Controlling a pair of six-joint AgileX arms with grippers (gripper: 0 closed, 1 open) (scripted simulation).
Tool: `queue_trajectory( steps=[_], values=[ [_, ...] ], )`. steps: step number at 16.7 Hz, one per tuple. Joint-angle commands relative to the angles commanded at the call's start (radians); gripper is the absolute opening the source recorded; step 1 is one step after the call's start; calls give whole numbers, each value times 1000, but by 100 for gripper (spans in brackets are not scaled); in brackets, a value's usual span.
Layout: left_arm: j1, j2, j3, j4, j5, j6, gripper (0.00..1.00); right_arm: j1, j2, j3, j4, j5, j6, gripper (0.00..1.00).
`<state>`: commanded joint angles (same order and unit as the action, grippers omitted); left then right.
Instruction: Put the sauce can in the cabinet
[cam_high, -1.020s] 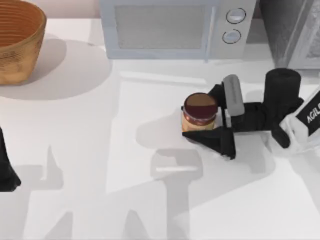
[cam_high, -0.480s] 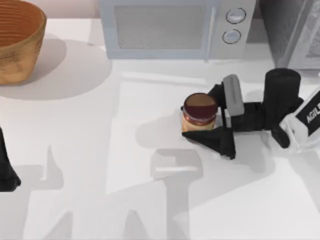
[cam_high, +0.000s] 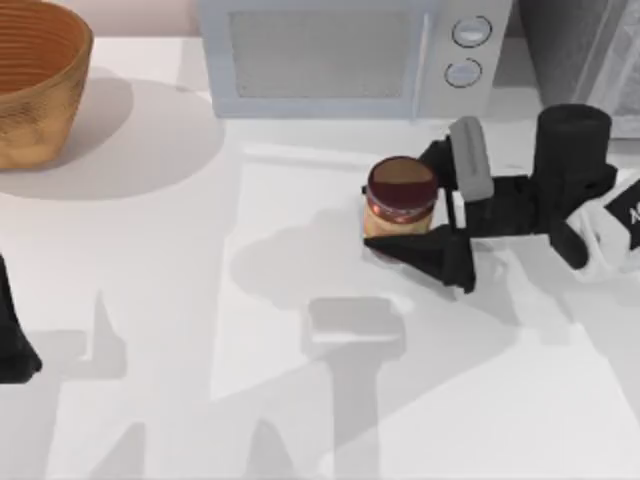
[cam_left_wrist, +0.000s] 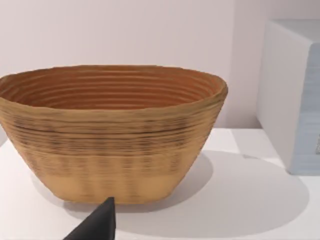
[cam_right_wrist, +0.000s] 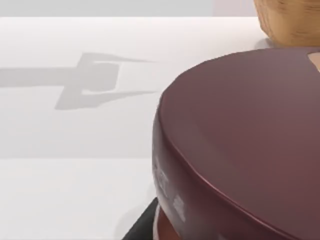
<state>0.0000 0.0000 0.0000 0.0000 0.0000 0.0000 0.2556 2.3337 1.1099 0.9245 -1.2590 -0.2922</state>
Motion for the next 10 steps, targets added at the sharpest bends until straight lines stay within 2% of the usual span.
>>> queue_trajectory(
  steps=[6,10],
  values=[
    [0,0,0,0,0,0,100,3,-272,23,-304,-6,5,0],
    [0,0,0,0,0,0,100,3,-335,29,-367,-4,6,0]
  ],
)
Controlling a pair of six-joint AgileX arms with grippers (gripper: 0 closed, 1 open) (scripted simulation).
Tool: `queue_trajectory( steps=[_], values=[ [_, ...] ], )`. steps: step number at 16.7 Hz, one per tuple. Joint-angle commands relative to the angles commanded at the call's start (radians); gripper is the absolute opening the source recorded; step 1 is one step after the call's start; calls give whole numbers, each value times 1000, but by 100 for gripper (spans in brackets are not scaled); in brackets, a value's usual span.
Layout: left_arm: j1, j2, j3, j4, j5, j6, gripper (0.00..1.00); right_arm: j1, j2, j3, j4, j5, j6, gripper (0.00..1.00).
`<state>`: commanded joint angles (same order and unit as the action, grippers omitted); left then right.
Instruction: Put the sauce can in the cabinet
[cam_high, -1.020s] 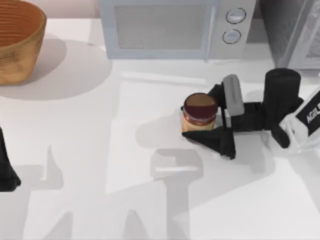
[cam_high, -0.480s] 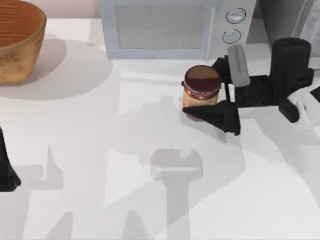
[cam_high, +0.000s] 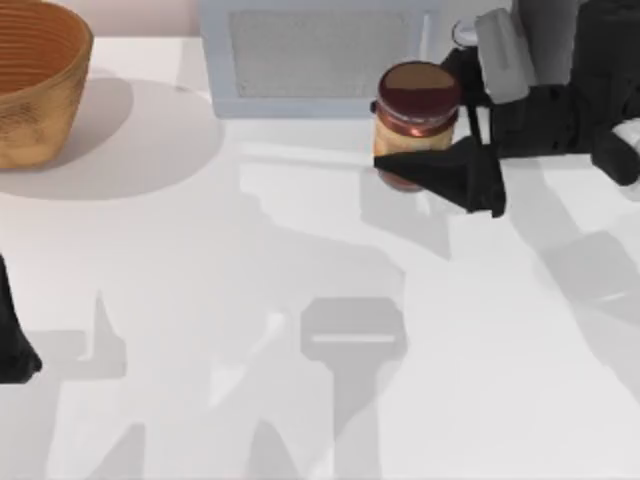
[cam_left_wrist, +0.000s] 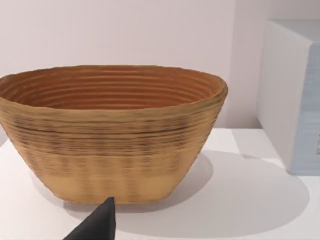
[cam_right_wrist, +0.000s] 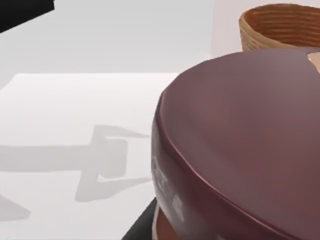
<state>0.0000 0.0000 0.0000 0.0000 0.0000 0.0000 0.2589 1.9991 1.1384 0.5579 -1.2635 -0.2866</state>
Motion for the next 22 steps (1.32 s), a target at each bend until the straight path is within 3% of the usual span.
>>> queue_trajectory(
  steps=[6,12,17,22],
  values=[
    [0,0,0,0,0,0,100,1,-24,-28,-14,20,5,0],
    [0,0,0,0,0,0,100,9,-287,-227,-127,181,29,0],
    [0,0,0,0,0,0,100,-27,-692,-433,-222,409,60,0],
    [0,0,0,0,0,0,100,-127,-1200,-694,-341,739,142,0]
  ],
)
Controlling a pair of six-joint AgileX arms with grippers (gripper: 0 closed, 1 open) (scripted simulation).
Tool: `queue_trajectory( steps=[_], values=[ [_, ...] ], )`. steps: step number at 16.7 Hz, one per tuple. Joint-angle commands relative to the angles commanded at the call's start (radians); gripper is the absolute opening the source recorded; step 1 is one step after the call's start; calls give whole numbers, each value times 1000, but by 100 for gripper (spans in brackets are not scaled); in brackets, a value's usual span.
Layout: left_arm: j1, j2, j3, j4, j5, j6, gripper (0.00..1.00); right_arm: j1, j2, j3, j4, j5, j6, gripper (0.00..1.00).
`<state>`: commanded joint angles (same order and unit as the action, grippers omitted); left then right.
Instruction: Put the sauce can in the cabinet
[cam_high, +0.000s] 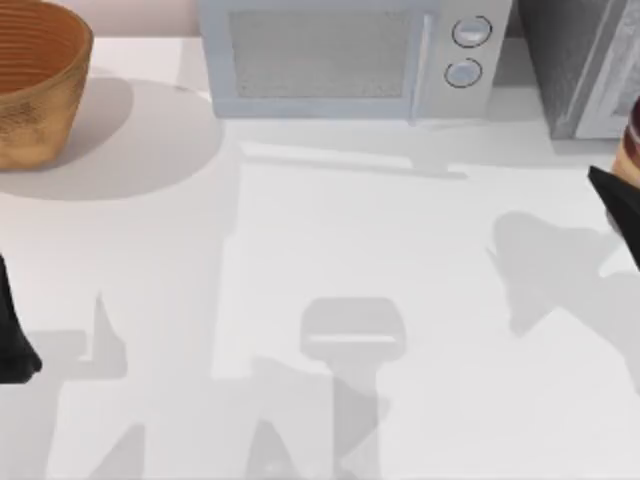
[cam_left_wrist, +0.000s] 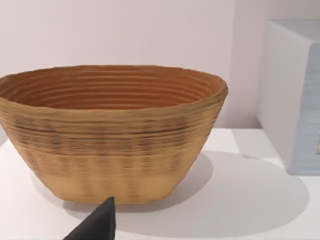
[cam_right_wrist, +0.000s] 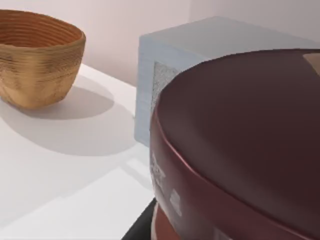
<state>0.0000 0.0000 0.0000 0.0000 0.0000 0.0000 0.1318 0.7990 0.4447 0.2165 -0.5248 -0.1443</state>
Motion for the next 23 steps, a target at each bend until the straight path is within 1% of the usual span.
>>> queue_trajectory(
  steps=[3,5,7,9,12,18,20,23],
  values=[
    [0,0,0,0,0,0,100,-63,-334,-160,-78,200,66,0],
    [0,0,0,0,0,0,100,-96,-510,-259,-128,317,103,0],
    [0,0,0,0,0,0,100,-118,-644,-343,-169,414,129,0],
    [0,0,0,0,0,0,100,-129,-737,-405,-199,482,142,0],
    [0,0,0,0,0,0,100,-132,-799,-445,-217,525,144,0],
    [0,0,0,0,0,0,100,-129,-795,-443,-215,523,145,0],
    [0,0,0,0,0,0,100,-121,-767,-412,-225,523,147,0],
    [0,0,0,0,0,0,100,-100,-662,-286,-266,532,155,0]
  ],
)
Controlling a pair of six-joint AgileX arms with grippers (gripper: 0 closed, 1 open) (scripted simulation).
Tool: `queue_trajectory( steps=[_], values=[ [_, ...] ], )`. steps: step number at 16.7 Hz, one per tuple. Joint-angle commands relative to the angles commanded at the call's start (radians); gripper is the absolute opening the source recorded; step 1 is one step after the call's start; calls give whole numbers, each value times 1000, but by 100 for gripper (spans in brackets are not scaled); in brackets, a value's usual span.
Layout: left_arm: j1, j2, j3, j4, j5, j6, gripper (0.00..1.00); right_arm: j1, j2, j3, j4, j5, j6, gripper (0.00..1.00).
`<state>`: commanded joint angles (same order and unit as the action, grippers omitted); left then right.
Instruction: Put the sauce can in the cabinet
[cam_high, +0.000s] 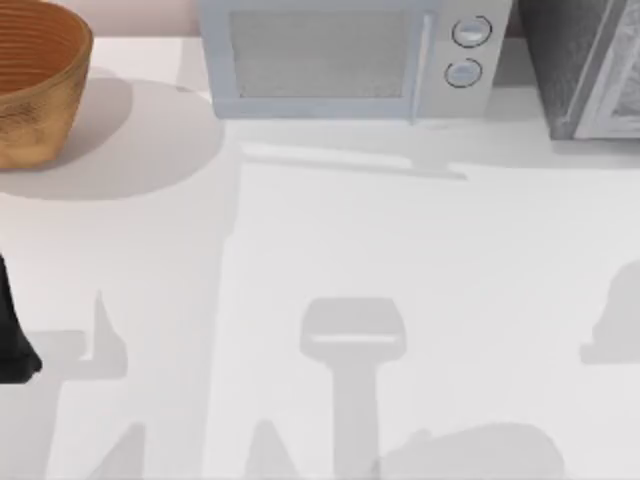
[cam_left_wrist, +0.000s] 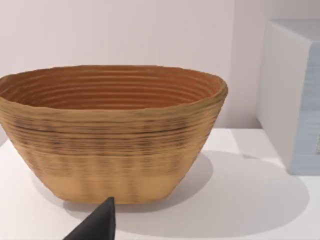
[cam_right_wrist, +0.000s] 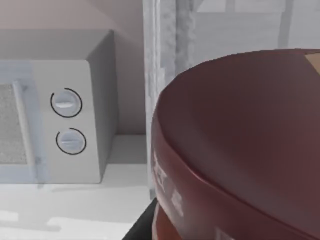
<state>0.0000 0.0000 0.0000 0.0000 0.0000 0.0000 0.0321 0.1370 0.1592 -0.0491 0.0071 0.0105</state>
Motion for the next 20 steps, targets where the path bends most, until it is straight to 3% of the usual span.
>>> queue_trajectory(
  steps=[4,15,20],
  values=[
    [0,0,0,0,0,0,100,30,226,299,-87,35,17,0],
    [0,0,0,0,0,0,100,112,967,1356,-372,169,32,0],
    [0,0,0,0,0,0,100,150,1174,1652,-452,191,12,0]
  ],
)
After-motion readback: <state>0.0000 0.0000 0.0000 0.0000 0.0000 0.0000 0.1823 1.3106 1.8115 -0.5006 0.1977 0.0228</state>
